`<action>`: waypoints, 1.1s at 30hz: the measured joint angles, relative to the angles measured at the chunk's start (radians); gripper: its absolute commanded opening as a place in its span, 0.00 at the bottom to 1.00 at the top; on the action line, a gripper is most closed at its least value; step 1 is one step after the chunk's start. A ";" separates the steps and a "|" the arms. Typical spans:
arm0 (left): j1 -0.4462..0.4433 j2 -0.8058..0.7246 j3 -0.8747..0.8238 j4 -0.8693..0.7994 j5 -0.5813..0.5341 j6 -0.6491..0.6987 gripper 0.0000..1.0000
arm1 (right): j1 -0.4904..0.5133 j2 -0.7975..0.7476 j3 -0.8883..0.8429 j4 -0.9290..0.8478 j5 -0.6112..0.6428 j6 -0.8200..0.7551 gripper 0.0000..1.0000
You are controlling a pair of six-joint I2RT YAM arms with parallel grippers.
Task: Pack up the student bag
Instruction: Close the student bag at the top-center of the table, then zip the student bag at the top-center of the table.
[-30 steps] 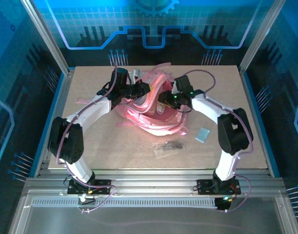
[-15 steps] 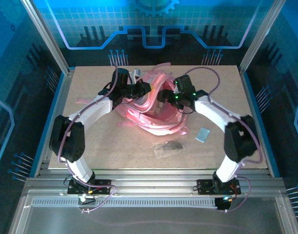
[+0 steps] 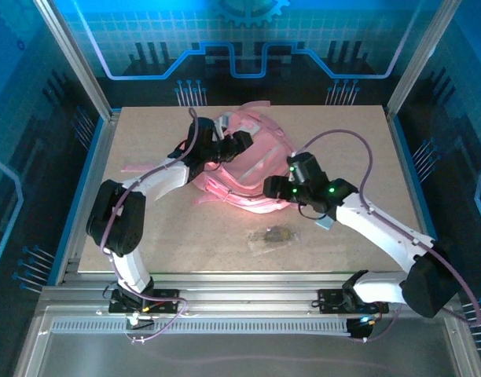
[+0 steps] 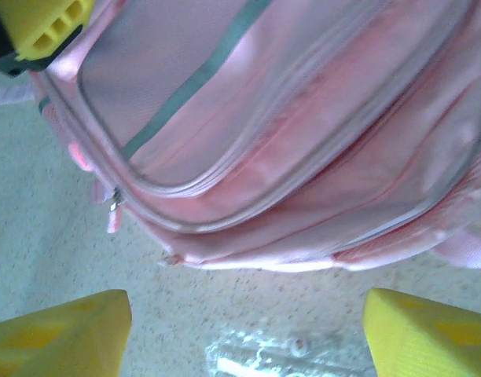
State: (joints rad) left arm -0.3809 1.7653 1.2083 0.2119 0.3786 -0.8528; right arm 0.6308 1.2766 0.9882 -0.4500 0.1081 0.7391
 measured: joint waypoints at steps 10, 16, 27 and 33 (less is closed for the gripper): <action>0.105 -0.201 -0.243 0.005 -0.115 -0.011 0.69 | 0.230 0.282 0.107 0.108 0.118 0.127 0.60; 0.163 -0.229 -0.373 0.006 -0.173 -0.033 0.69 | 0.285 0.435 0.225 0.143 0.146 0.209 0.52; 0.174 -0.116 -0.407 0.112 -0.203 -0.064 0.66 | 0.304 0.589 0.290 0.153 0.191 0.409 0.40; 0.175 -0.081 -0.407 0.166 -0.200 -0.092 0.62 | 0.295 0.670 0.318 0.180 0.208 0.463 0.04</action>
State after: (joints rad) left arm -0.2062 1.6844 0.8009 0.3775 0.1787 -0.9443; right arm 0.9260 1.9465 1.3060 -0.2699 0.3157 1.2026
